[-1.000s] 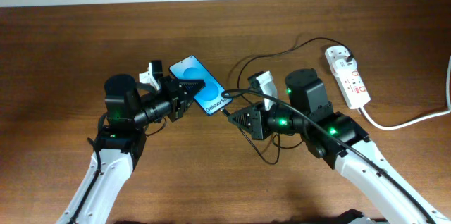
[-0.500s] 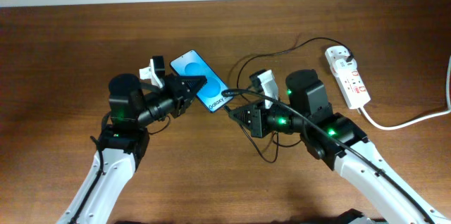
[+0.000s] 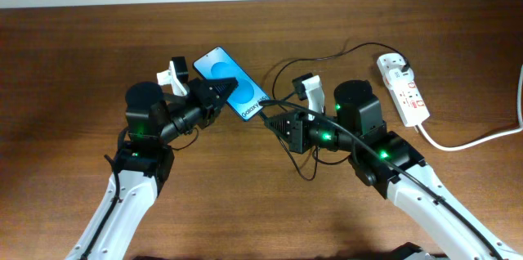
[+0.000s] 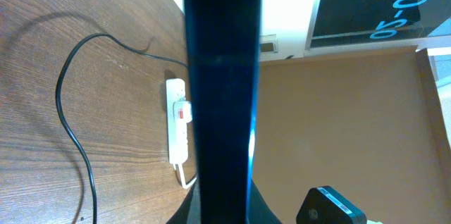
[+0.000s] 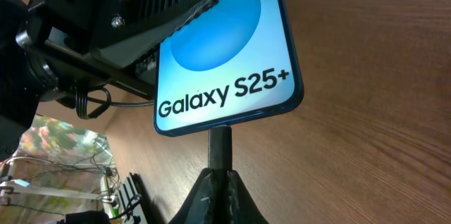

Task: Plug charger to phone and switch on socket
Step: 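Push the cable plug up into the phone's bottom port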

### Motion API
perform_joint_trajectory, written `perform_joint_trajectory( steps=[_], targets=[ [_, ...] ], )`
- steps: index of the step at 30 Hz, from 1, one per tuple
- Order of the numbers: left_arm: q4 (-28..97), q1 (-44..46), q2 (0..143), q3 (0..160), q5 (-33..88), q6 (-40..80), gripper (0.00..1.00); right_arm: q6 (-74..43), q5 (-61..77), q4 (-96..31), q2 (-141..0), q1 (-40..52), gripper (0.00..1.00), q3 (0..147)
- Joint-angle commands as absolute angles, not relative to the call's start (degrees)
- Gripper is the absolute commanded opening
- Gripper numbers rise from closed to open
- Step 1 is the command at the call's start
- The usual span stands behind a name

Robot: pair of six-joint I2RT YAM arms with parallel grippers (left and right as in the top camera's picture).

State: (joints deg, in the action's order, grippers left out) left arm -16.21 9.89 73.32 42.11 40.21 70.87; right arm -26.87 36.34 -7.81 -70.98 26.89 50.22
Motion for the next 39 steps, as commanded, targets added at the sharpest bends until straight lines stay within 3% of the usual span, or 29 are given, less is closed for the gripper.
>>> perform_joint_trajectory(
  steps=[1,19,32,35,39],
  targets=[
    [-14.5,19.6,72.6,40.8,59.2,67.8,0.0,-27.6,35.7,-1.0,-71.8,27.8,0.04,52.8],
    [-14.3,26.1,72.6,40.8,59.6,63.3,0.0,-32.4,36.9,10.0,-74.4,27.8,0.04,53.0],
    [-10.5,27.5,72.6,40.8,58.8,62.0,0.0,-33.5,37.5,7.5,-74.3,27.7,0.04,55.1],
    [-12.2,24.1,72.6,40.8,58.8,62.0,0.0,-33.3,37.7,0.4,-74.3,27.7,0.11,55.1],
    [-12.3,23.1,72.6,40.8,54.6,62.0,0.0,-33.3,38.5,-1.4,-73.9,27.7,0.28,55.1]
  ],
)
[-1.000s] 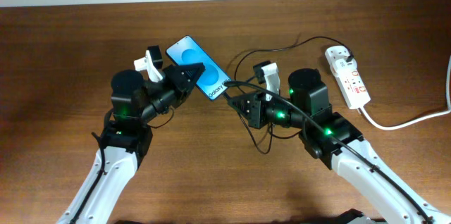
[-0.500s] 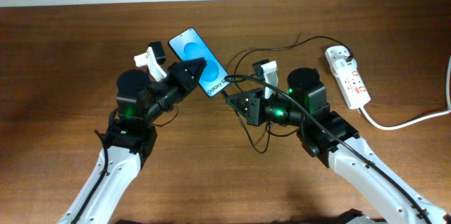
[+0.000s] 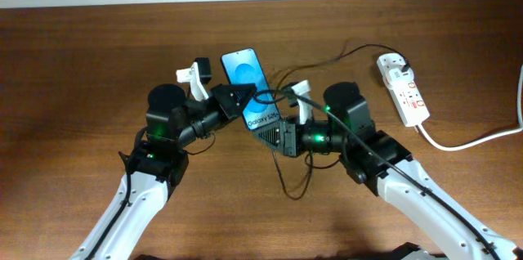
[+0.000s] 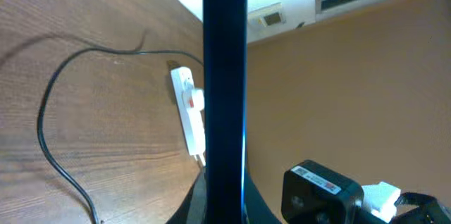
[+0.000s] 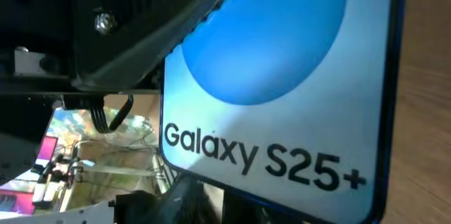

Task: Plug charger to phone and switch on socket
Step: 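Push the cable plug up into the phone's bottom port, then lower the plugged phone onto the table with the left gripper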

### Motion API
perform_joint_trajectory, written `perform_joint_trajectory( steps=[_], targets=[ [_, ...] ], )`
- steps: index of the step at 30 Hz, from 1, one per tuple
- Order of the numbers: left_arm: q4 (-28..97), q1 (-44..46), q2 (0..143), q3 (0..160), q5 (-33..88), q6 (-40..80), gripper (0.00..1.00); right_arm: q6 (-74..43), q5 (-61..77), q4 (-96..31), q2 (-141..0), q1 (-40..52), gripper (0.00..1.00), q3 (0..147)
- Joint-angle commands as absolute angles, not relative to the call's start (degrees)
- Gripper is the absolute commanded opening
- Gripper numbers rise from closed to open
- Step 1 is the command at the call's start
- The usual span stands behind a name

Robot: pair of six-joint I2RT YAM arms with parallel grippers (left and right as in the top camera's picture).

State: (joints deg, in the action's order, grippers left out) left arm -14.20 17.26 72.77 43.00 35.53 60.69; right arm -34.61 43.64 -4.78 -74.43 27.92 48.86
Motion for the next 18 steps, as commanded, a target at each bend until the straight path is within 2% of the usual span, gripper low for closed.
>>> perform_joint_trajectory(
  steps=[1,4,7,13,14,15,18],
  targets=[
    [-12.4,22.7,72.6,40.8,51.7,61.8,0.0,-32.8,38.5,-3.7,-73.7,27.7,0.29,55.1],
    [-12.4,20.7,72.6,40.8,50.1,60.1,0.0,-30.2,38.8,-7.6,-72.7,27.7,0.31,55.1],
    [-11.4,17.7,72.6,40.8,47.6,55.5,0.0,-27.3,39.2,-11.9,-72.0,27.7,0.41,55.1],
    [-9.4,14.8,73.7,40.8,44.0,43.0,0.0,-23.8,37.6,-19.4,-70.2,27.5,0.87,55.2],
    [-8.7,14.8,73.7,40.8,44.1,40.6,0.0,-23.8,36.5,-20.7,-68.8,26.9,0.89,55.2],
    [-5.6,14.8,73.7,40.8,43.3,37.5,0.0,-22.8,34.5,-23.8,-65.9,25.7,1.0,55.2],
    [6.7,14.8,74.6,40.8,28.3,37.2,0.0,-22.7,22.3,-34.6,-57.7,23.9,0.98,55.2]
  ],
)
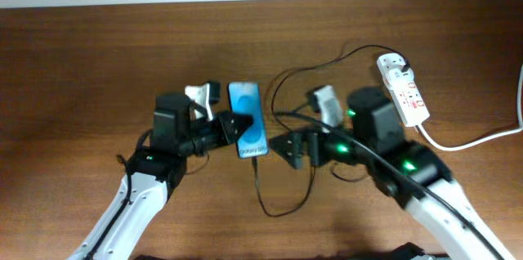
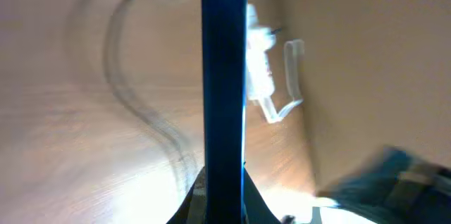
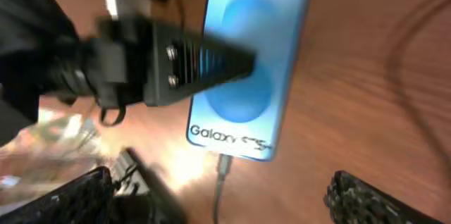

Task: Plug charger to phone and switch on socket
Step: 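Lower the plugged phone onto the table with the left gripper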

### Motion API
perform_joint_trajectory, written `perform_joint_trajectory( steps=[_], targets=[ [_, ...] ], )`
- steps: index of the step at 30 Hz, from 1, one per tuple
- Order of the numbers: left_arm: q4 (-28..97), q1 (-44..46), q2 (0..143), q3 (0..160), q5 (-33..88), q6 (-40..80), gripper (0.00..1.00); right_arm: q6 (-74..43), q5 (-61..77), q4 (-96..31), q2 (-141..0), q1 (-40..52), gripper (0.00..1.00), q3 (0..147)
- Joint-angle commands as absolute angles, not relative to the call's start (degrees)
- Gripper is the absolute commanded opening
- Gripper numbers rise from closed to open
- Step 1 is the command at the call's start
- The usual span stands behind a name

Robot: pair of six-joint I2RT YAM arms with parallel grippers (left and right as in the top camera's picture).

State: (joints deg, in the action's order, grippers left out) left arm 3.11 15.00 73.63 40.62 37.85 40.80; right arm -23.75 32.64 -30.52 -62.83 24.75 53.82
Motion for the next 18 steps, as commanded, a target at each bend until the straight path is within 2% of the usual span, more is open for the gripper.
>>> perform_joint_trajectory(
  steps=[1,6,10,14,18],
  targets=[
    [6.7,14.8,75.5,40.8,28.2,36.3,0.0,-22.7,19.3,-37.4,-55.9,23.9,0.98,55.2],
    [4.0,14.9,85.1,40.8,26.8,30.3,0.0,-22.7,5.0,-55.5,-50.9,23.9,0.98,55.2],
    [-5.5,14.8,94.6,40.8,28.4,29.9,0.0,-22.7,4.4,-56.9,-50.9,23.9,0.98,55.2],
    [-8.8,14.8,99.3,40.8,32.9,29.9,0.01,-22.7,4.4,-57.6,-51.3,23.9,0.98,55.2],
    [-7.7,14.7,100.4,40.8,33.3,29.8,0.12,-22.9,4.5,-57.9,-51.5,23.9,0.98,55.2]
  ],
)
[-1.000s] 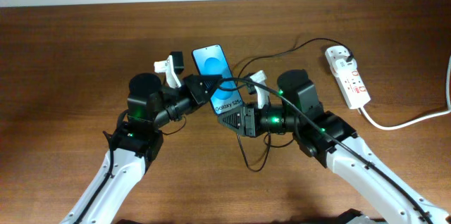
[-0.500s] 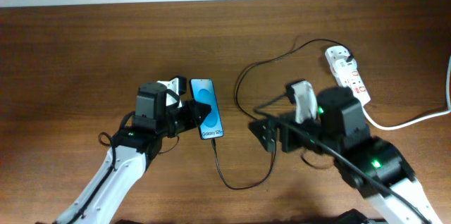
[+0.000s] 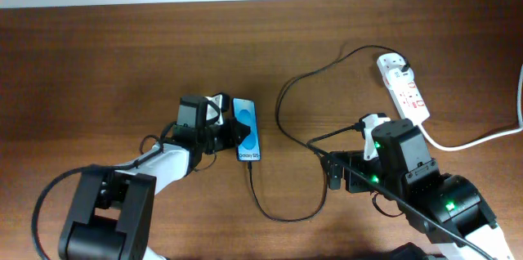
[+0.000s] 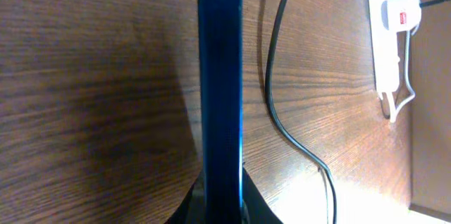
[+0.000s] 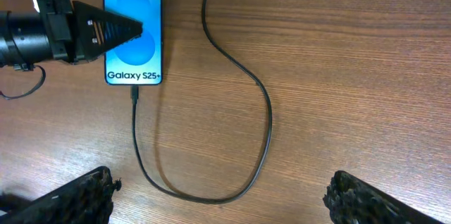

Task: Plug charger to phone and switch on socket
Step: 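Lower the plugged phone onto the table with the left gripper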

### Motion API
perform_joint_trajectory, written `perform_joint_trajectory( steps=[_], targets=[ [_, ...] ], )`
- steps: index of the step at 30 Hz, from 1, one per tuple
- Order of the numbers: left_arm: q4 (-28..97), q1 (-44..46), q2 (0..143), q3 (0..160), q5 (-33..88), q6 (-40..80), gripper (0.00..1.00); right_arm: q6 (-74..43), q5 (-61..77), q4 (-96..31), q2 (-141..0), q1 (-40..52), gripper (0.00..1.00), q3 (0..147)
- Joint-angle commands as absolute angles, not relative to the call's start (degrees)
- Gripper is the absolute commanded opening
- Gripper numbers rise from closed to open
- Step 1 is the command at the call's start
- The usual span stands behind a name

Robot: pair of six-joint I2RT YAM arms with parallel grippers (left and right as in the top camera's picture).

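Observation:
A blue Galaxy phone with its screen up is held left of centre, my left gripper shut on its side; the left wrist view shows the phone edge-on just above or on the wood. The black charger cable is plugged into the phone's bottom edge, loops across the table and runs to the white power strip at the far right. My right gripper is open and empty, well back from the phone.
The strip's white mains lead trails off the right edge. The black cable's loop lies on the brown wooden table between the two arms.
My right gripper, open close under the phone's bottom edge, has drawn back to the right. My left gripper has moved the phone slightly left and lower, the cable still in it.
My left gripper held the phone up while my right gripper, shut on the charger plug, had it at the phone's bottom port. It stayed close there. Then the right gripper was open with the plug left in the phone, and now stands well back.

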State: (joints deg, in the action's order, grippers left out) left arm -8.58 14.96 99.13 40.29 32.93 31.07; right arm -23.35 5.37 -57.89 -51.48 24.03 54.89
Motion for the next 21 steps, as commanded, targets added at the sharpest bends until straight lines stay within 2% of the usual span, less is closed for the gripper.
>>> perform_joint_trajectory(
  steps=[1,5,7,12,14,17,21],
  targets=[
    [-7.4,14.2,100.7,40.8,34.2,29.6,0.15,-22.9,4.5,-57.9,-51.5,23.9,0.98,55.2],
    [-7.3,9.4,104.2,40.8,42.0,29.2,0.19,-22.9,4.5,-58.1,-51.6,23.9,0.98,55.2],
    [-6.8,8.3,105.2,40.8,43.7,29.2,0.24,-22.9,4.4,-58.2,-51.7,23.9,0.98,55.2],
    [-6.1,8.3,105.2,40.8,42.5,29.3,0.57,-22.7,4.4,-58.3,-54.3,23.9,0.98,55.2],
    [-3.6,8.3,105.2,40.8,38.2,31.7,0.6,-22.7,4.4,-58.3,-55.8,23.9,0.98,55.2],
    [-0.3,8.4,105.2,40.8,32.4,35.2,0.57,-23.0,4.5,-57.9,-58.2,23.9,0.98,55.2],
    [1.5,8.4,105.2,42.1,31.0,35.3,0.57,-23.0,4.4,-57.8,-59.9,23.9,0.98,55.2]
  ],
)
